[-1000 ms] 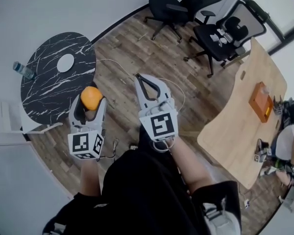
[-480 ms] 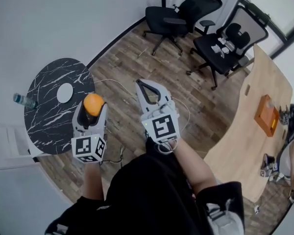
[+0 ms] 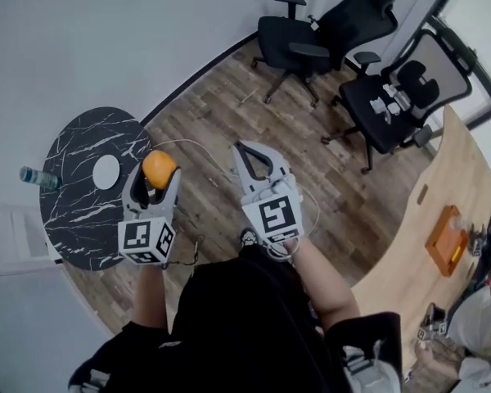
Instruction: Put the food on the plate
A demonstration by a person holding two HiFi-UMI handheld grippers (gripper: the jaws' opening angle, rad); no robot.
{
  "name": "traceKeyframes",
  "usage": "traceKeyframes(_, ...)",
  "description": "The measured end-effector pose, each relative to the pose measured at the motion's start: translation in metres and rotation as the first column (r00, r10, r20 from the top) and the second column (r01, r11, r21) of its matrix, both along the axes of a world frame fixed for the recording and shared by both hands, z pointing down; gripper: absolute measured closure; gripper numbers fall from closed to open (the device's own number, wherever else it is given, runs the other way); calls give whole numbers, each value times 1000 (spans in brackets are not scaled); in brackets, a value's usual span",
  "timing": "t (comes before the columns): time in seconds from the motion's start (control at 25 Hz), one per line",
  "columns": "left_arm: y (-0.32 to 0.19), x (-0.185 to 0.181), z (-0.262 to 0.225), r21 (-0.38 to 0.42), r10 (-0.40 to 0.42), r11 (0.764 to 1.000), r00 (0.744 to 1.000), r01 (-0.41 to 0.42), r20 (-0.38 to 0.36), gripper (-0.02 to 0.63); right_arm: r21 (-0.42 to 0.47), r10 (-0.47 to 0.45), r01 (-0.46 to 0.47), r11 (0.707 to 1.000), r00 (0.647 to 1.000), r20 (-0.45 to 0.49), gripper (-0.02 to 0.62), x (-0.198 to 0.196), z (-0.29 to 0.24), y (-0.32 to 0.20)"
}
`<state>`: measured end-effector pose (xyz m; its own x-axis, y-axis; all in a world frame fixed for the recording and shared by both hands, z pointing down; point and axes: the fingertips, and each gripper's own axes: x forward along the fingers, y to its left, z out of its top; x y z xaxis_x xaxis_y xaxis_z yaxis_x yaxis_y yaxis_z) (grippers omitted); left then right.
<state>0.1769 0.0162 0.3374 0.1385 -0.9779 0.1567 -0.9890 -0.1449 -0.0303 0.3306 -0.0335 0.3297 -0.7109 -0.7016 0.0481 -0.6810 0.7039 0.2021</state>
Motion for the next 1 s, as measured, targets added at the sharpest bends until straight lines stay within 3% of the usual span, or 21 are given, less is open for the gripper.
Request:
traceKeyframes(0.24, -27, -13, 9, -41, -60, 997, 998, 59, -21, 270, -53, -120, 120, 991, 993, -2, 598, -26, 19, -31)
traceKeyframes(0.64, -46, -77, 36, -90, -187, 979, 981, 181, -55, 270, -129, -261, 254, 959, 964, -40, 598, -96, 49, -57)
traceKeyframes(0.84, -52, -122, 47, -105, -272, 959, 958, 262, -88, 270, -130, -373, 362, 923, 924, -81, 598, -150, 53, -71)
traceKeyframes(1.0, -49, -169, 59, -125, -368, 927, 923, 354, -115, 270, -143, -478, 462, 875, 871, -114, 598, -211, 59, -82)
